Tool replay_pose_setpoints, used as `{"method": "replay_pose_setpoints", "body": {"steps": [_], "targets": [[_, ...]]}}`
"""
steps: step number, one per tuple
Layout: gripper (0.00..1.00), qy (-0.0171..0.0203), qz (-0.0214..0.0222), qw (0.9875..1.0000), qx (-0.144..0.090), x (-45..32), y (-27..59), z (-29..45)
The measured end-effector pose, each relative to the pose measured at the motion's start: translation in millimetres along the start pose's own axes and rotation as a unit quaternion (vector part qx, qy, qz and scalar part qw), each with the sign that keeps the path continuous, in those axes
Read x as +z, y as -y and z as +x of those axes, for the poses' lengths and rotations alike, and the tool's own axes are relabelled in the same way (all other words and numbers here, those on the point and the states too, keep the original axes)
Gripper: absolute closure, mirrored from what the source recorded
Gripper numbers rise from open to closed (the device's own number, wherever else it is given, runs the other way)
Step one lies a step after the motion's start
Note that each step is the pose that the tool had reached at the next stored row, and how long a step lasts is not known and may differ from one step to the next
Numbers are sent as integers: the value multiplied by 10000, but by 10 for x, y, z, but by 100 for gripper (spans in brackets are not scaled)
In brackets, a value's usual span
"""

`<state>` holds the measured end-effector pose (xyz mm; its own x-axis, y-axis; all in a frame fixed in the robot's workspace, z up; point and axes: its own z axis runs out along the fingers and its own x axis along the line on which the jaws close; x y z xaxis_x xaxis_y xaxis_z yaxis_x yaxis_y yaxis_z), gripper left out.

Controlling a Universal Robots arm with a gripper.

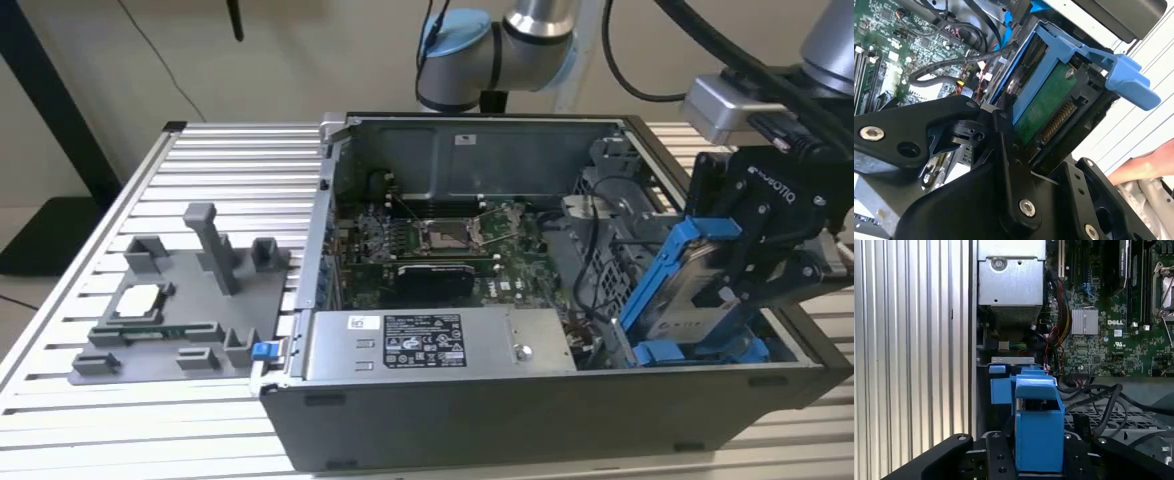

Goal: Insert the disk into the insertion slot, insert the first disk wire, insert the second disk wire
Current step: 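Insert the disk into the insertion slot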

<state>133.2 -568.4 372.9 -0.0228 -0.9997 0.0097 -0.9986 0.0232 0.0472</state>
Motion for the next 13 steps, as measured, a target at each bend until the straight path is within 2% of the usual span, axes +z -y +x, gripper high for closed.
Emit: {"method": "replay_pose_setpoints", "body": {"steps": [3, 8, 9, 13], "targets": [[100, -1, 0, 10000, 0, 30, 1, -1], [100, -3, 0, 10000, 0, 36, 2, 0], [0, -3, 0, 10000, 0, 36, 2, 0], [0, -2, -6, 10000, 1, 7, 0, 0]]}}
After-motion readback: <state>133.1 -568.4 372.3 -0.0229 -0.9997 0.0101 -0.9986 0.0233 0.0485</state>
